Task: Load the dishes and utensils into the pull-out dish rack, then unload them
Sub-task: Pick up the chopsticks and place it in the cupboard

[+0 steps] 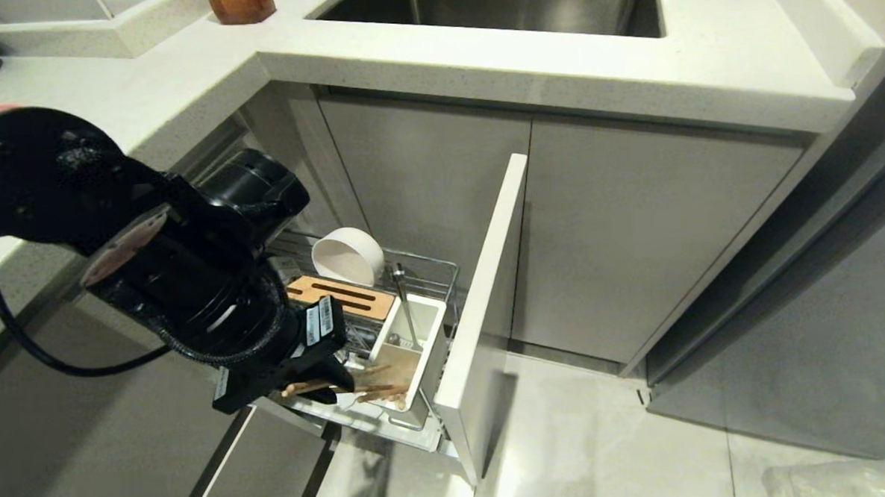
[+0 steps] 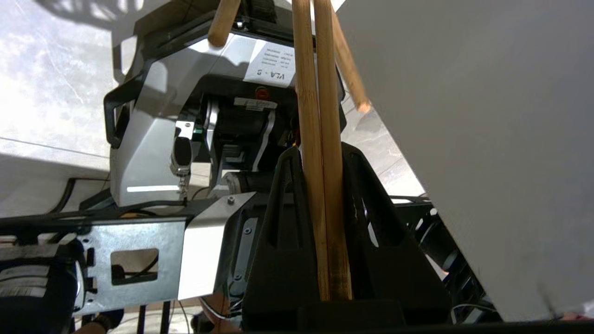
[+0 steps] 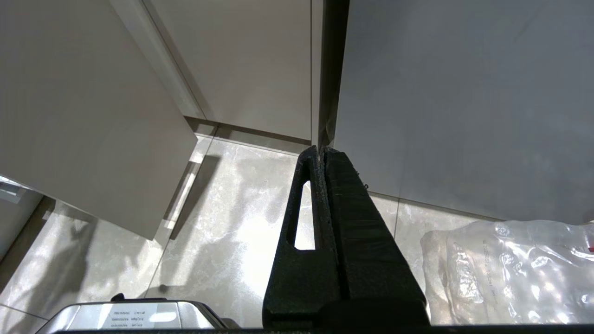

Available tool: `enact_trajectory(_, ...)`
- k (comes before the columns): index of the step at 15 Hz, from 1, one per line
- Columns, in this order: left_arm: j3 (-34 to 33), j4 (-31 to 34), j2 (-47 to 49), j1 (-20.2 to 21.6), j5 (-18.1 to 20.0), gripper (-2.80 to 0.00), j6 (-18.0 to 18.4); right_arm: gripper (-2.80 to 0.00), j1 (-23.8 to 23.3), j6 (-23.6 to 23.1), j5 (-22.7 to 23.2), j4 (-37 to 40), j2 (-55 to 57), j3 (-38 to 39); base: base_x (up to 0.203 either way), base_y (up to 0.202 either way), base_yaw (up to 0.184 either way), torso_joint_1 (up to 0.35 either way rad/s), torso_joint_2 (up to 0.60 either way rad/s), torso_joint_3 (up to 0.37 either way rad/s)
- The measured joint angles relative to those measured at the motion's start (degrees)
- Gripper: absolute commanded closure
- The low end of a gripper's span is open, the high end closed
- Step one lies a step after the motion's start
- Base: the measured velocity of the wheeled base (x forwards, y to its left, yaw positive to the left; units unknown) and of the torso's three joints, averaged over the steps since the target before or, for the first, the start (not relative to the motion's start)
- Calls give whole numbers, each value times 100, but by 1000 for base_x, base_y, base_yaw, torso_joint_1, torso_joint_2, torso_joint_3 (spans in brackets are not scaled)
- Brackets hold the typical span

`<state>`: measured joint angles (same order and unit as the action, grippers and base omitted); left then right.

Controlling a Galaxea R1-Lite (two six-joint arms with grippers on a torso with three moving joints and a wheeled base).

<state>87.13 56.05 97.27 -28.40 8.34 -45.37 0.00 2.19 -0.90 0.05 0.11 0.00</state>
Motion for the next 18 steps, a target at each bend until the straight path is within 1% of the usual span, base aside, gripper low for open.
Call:
enact_trajectory(5,-41,-203,288,136,281,0,6,0,2,1,2,0,0,0,0,0,0,0,0,0)
enact_trajectory(18,-20,-898,1186,446,320,0,-5,0,0,-2,2,0,0,0,0,0,0,0,0,0)
